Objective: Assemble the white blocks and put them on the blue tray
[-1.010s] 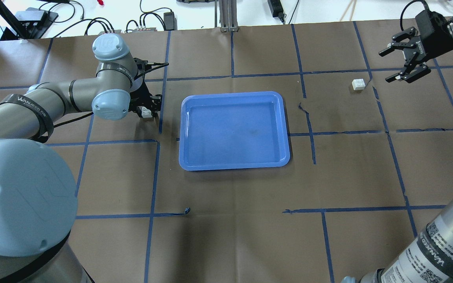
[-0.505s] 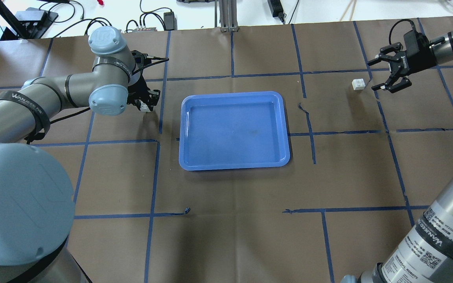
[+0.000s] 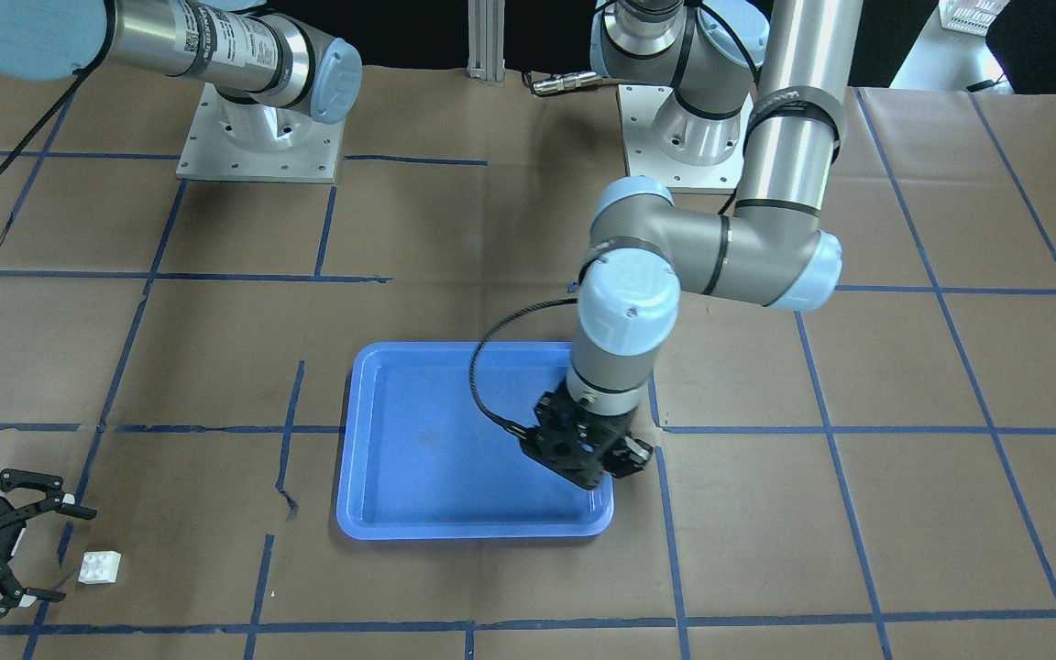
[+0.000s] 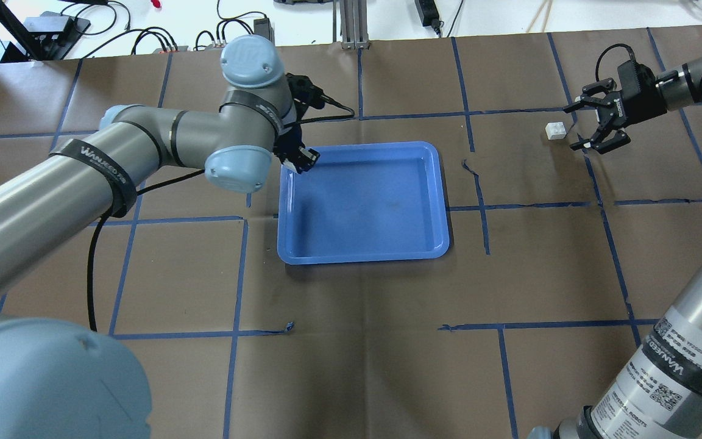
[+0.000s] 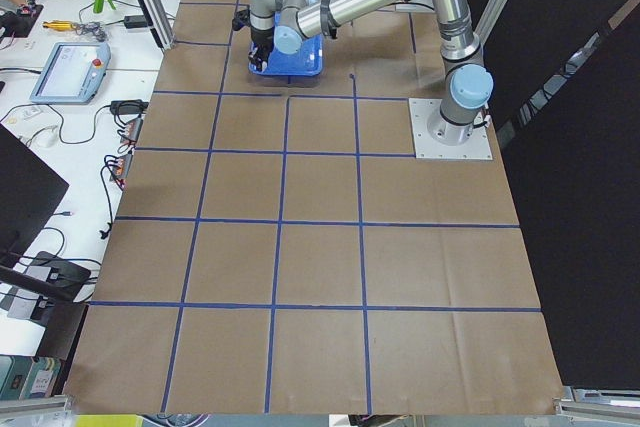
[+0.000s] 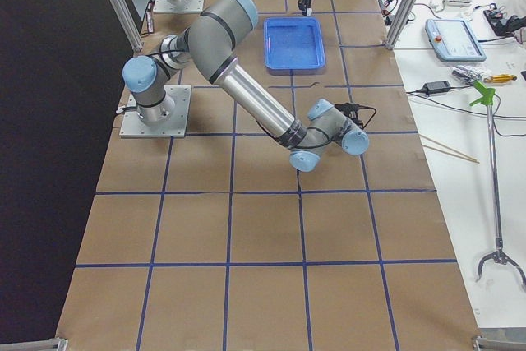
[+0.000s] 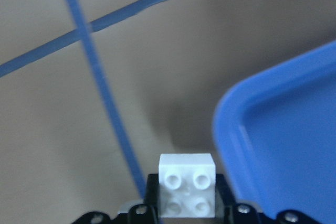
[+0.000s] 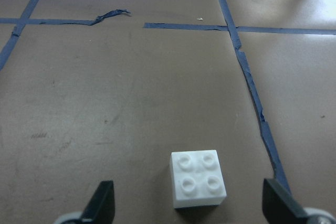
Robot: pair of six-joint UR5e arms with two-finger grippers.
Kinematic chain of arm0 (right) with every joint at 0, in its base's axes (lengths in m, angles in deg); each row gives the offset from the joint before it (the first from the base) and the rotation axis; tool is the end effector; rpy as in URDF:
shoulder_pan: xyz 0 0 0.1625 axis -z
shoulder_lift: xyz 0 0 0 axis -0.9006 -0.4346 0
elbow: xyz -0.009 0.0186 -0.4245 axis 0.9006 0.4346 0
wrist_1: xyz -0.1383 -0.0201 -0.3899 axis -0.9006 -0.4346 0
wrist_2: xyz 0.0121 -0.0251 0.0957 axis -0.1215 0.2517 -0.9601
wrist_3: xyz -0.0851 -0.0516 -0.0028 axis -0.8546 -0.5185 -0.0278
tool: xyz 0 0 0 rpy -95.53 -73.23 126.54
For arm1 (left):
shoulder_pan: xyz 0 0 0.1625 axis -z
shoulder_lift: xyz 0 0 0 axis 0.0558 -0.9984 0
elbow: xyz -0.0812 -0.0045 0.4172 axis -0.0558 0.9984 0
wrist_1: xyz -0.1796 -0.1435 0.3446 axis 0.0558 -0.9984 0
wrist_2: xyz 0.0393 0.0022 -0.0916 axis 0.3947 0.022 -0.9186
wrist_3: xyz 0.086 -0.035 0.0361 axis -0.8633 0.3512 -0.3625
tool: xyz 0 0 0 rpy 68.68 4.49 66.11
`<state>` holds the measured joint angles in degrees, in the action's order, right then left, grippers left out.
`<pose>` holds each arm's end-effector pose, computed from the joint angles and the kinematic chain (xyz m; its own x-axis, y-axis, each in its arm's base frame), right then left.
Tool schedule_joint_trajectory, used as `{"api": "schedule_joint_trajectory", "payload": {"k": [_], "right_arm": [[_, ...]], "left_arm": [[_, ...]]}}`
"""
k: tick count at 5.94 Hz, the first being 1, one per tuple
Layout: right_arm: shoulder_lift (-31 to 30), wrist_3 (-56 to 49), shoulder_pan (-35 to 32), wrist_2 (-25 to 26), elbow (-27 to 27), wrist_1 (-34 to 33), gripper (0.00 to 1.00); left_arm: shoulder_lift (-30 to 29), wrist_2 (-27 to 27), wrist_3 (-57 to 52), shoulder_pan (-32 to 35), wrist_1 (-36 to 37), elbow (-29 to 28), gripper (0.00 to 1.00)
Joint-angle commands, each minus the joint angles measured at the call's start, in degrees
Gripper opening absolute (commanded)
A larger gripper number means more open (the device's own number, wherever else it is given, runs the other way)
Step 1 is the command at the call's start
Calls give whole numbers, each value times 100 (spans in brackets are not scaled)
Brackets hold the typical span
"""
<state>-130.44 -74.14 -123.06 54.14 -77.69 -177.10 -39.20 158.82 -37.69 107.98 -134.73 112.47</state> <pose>-0.1951 -0.7075 0.1425 -0.0252 -0.9951 0.0956 -0.6886 -0.0520 -0.7233 -0.2882 -0.5859 0.2359 -0.7900 0.6073 -0.0842 0.6130 0.7844 -0.0945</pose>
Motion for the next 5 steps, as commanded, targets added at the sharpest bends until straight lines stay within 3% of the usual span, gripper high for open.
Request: {"api": "schedule_joint_trajectory", "payload": {"k": [1, 3, 5], "right_arm": [[42, -133, -16, 18, 24, 76, 99], [173, -378, -51, 70, 364, 575, 99], [253, -397, -69, 71, 454, 735, 99]], "left_arm": [[-83, 48, -1576, 926, -30, 118, 3], [-372, 57, -3734, 921, 5, 39, 4], [-390, 110, -4243, 843, 4, 74, 4]]}}
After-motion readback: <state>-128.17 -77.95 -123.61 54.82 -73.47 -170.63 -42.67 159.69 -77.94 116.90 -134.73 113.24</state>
